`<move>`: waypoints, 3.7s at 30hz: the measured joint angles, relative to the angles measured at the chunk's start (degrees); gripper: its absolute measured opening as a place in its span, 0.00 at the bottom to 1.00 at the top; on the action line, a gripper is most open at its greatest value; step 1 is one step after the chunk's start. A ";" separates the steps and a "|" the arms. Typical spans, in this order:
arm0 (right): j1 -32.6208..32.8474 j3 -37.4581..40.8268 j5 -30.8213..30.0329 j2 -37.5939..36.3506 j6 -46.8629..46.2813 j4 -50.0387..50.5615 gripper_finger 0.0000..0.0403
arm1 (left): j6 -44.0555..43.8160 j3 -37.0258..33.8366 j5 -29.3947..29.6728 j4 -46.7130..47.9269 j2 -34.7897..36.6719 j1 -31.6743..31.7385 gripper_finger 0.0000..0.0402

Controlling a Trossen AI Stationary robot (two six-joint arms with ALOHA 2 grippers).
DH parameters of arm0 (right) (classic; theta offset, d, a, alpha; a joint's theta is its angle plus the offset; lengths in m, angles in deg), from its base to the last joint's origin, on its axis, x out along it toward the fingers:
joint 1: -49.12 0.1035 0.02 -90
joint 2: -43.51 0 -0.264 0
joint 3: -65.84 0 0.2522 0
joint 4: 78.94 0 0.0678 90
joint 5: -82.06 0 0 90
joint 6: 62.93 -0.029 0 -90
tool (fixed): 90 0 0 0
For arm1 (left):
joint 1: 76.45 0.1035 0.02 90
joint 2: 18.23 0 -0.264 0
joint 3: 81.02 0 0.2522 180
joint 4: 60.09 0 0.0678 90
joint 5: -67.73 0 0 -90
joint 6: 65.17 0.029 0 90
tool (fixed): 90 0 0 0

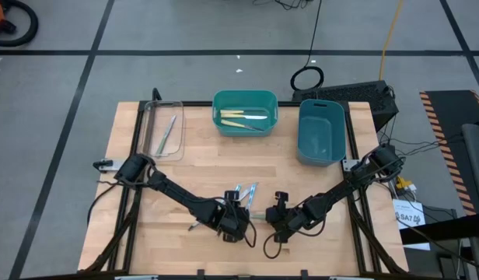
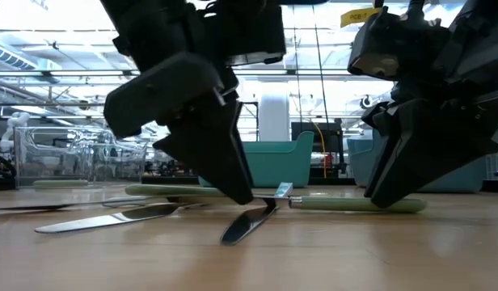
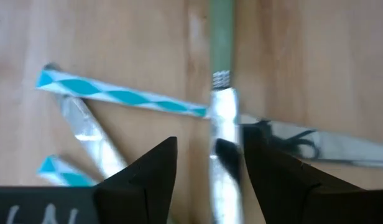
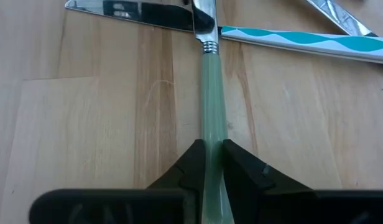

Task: Sort silverware by color (type)
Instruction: Put the right green knife into the transparent bin

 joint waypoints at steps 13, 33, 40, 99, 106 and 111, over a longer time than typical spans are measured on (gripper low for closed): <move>-0.12 0.06 1.72 -0.20 -0.02 -1.02 0.10 | 2.15 0.11 -0.51 2.34 -1.38 0.16 0.17; 3.31 0.30 -6.63 -8.97 2.81 2.82 0.38 | 6.08 -0.20 0.06 3.75 1.06 2.35 0.01; 4.93 0.19 -12.15 -13.82 2.95 5.50 0.50 | 5.76 -0.20 -0.15 4.74 4.58 2.28 0.01; 12.02 8.68 -21.28 -36.56 8.37 10.62 0.06 | -0.44 10.43 37.68 25.03 27.55 -8.91 0.42; 11.13 20.21 -22.77 -44.53 23.43 -18.86 0.06 | -0.36 -5.47 41.53 8.35 35.27 -12.96 0.42; 9.08 23.25 -22.73 -45.75 32.35 -34.24 0.06 | 4.98 -11.68 41.54 -4.77 35.52 -13.02 0.42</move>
